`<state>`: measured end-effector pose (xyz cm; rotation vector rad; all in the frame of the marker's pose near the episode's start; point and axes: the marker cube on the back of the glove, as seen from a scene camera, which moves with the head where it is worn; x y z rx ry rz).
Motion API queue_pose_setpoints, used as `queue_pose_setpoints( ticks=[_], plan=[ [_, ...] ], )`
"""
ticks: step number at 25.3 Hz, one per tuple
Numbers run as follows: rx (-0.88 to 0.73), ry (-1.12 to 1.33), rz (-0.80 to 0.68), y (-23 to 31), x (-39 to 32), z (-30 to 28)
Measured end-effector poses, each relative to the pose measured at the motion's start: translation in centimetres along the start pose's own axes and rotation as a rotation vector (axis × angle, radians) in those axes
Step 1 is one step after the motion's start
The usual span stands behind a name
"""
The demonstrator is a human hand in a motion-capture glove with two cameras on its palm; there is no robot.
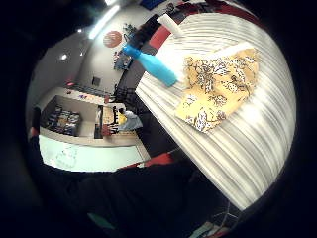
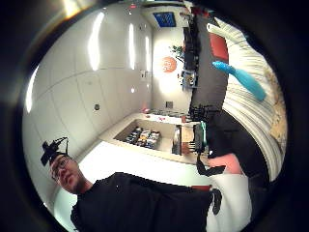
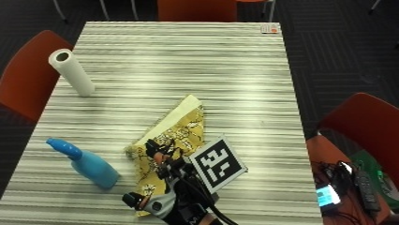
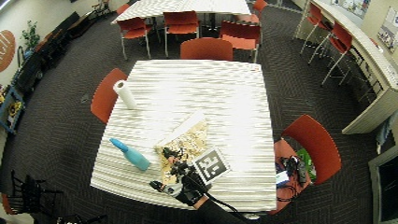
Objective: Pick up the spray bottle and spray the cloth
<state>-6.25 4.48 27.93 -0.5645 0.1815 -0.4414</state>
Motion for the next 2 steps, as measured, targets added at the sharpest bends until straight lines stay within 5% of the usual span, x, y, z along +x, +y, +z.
queue_pose_setpoints(
  ticks=[2],
  plan=[
    [-0.003, 0.009, -0.003, 0.0, 0.08, 0.09]
  ],
)
